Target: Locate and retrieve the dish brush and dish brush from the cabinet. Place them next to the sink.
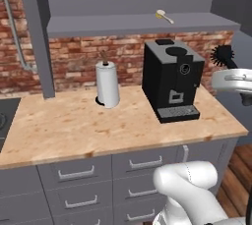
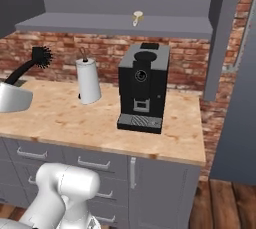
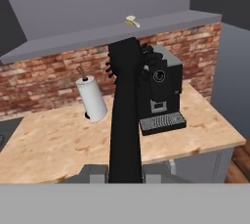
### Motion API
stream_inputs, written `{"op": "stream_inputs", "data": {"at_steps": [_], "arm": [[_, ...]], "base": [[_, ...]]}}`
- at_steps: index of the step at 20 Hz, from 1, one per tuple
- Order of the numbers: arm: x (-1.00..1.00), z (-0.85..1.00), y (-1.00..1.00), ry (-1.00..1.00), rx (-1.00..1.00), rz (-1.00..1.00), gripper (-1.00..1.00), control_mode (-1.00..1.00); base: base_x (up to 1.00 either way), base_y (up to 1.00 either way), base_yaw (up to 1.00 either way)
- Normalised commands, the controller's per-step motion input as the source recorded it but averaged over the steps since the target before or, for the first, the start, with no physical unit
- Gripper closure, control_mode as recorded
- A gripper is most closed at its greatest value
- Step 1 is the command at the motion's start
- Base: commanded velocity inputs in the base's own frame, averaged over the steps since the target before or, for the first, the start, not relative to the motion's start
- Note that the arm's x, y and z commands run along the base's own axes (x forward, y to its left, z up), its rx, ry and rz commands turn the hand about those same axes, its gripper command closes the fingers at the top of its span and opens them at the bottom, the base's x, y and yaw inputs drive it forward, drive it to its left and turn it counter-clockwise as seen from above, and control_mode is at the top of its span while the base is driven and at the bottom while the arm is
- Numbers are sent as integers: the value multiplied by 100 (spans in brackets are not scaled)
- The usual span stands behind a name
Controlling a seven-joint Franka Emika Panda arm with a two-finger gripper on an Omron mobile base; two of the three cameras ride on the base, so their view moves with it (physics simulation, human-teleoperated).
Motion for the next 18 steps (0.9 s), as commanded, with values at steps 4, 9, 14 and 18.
{"op": "stream_inputs", "data": {"at_steps": [4, 9, 14, 18], "arm": [[0, 0, 0, 0, 0, 0, 100, 100], [0, 0, 0, 0, 0, 0, 100, 100], [0, 0, 0, 0, 0, 0, 100, 100], [0, 0, 0, 0, 0, 0, 100, 100]], "base": [[-16, 8, 24], [-12, 8, 36], [-17, 10, 38], [-16, 17, 43]]}}
